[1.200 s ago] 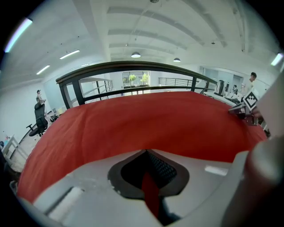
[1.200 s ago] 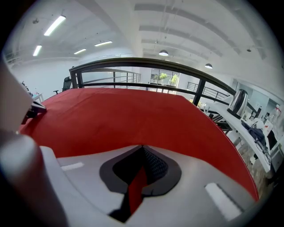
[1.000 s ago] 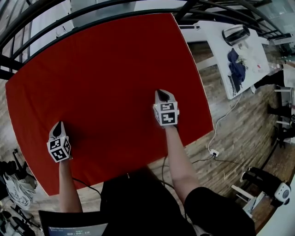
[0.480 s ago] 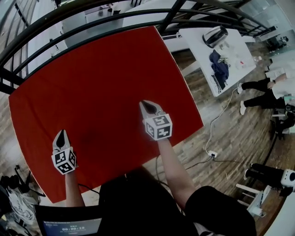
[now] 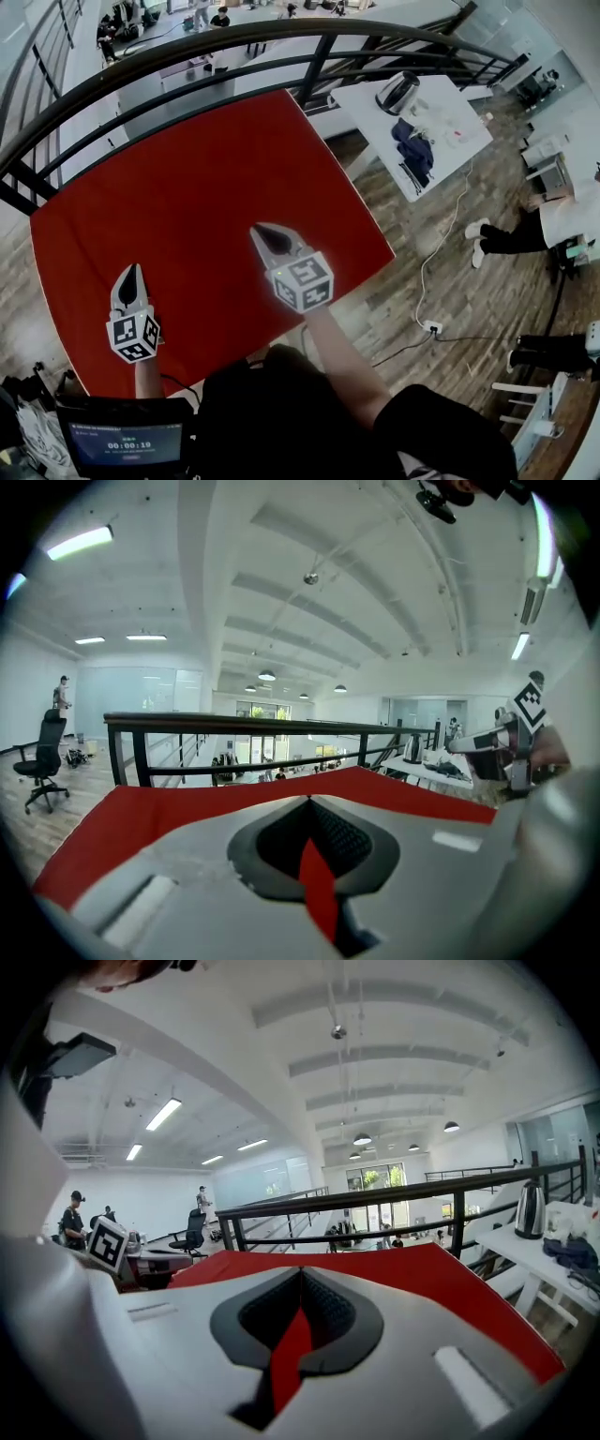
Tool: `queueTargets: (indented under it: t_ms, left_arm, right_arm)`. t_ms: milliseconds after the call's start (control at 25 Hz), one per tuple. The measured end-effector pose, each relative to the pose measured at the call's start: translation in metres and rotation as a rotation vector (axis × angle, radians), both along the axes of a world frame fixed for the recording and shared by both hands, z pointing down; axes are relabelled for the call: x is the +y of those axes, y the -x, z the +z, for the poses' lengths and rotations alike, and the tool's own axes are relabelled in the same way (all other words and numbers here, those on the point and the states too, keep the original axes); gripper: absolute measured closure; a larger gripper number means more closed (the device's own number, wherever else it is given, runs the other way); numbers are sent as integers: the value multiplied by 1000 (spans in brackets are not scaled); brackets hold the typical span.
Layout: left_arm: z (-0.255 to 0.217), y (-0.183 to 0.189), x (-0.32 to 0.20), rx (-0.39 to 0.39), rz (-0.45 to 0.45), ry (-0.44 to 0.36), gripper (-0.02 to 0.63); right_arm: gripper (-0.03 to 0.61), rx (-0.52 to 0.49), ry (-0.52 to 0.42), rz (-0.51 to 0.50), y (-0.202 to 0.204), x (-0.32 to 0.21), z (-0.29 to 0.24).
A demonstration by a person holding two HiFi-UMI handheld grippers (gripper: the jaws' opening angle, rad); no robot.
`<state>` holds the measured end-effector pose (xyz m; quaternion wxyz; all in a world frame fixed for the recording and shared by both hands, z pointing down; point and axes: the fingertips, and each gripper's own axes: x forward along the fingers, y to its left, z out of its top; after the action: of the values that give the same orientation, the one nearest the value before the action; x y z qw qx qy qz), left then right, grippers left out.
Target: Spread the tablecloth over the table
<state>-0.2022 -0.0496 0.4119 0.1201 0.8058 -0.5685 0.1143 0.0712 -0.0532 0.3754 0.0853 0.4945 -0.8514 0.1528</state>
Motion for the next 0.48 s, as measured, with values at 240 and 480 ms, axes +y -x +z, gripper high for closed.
queueTargets:
  t_ms: [240, 480]
  left_arm:
    - [-39, -32, 58, 17, -75, -54, 607]
    - [-42, -70, 113, 48, -166, -49, 607]
  right_arm:
    - [568, -8, -46, -127, -15, 54, -22]
    - [568, -67, -34, -185, -35, 95, -13]
